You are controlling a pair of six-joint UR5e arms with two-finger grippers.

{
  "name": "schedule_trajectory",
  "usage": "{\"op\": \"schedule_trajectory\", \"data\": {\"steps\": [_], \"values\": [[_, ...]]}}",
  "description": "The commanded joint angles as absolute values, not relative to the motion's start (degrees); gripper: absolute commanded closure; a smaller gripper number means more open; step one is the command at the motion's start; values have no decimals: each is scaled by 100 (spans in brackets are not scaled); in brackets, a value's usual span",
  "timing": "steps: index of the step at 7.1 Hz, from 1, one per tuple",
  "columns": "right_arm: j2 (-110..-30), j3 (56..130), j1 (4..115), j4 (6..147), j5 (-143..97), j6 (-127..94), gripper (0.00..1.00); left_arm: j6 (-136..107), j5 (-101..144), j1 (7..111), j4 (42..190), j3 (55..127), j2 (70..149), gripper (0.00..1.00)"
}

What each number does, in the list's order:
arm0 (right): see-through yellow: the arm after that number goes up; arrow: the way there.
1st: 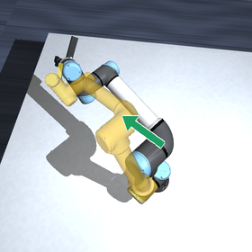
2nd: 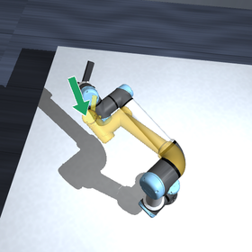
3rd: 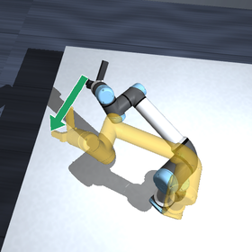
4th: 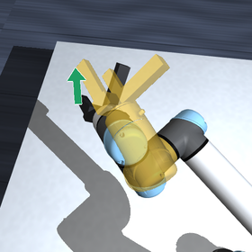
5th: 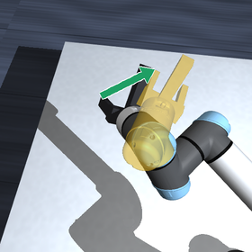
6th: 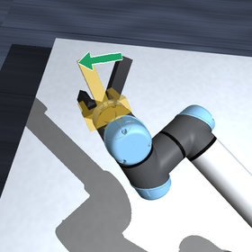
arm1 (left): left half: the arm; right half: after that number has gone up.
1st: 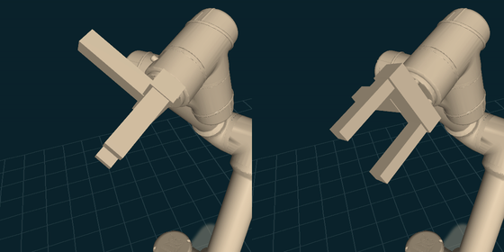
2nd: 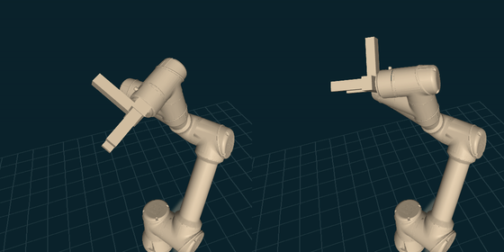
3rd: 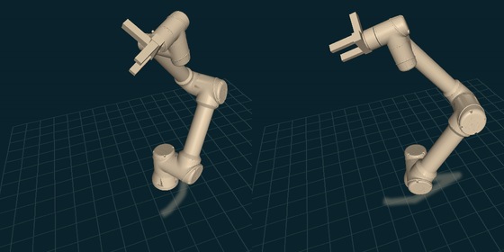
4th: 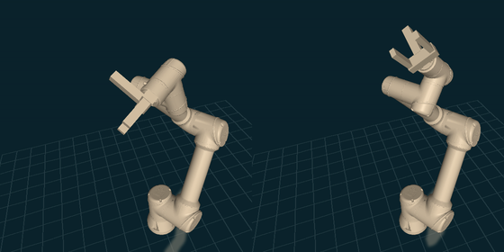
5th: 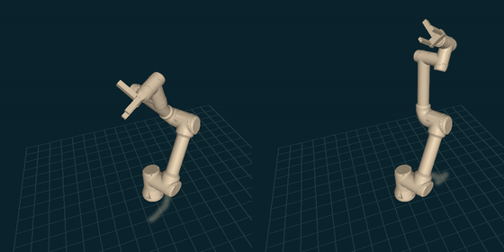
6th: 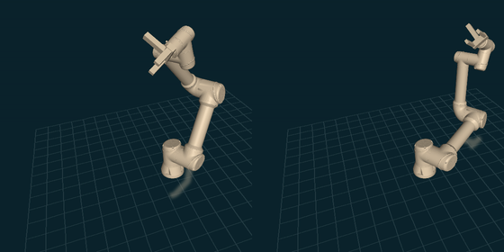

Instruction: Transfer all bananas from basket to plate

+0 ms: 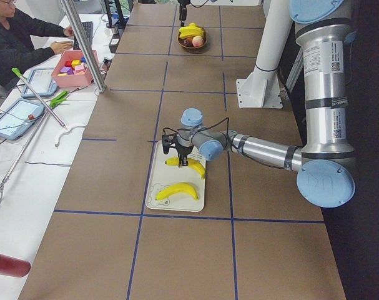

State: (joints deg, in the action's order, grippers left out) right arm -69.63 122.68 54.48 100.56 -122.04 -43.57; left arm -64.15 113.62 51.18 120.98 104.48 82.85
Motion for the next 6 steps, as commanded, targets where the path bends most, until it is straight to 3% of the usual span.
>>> {"op": "schedule_trajectory", "data": {"steps": [1, 4, 6], "values": [[-7214, 12278, 5563, 10046, -12217, -4063, 0, -6407, 11347, 5115, 11691, 10424, 8533, 0], [-7689, 12313, 5782, 10002, -12286, -3536, 0, -6180, 11399, 5168, 11663, 10494, 8552, 0], [-8617, 12436, 5941, 9557, -12366, -2807, 0, -6179, 11530, 5185, 11236, 10608, 8883, 0]]}}
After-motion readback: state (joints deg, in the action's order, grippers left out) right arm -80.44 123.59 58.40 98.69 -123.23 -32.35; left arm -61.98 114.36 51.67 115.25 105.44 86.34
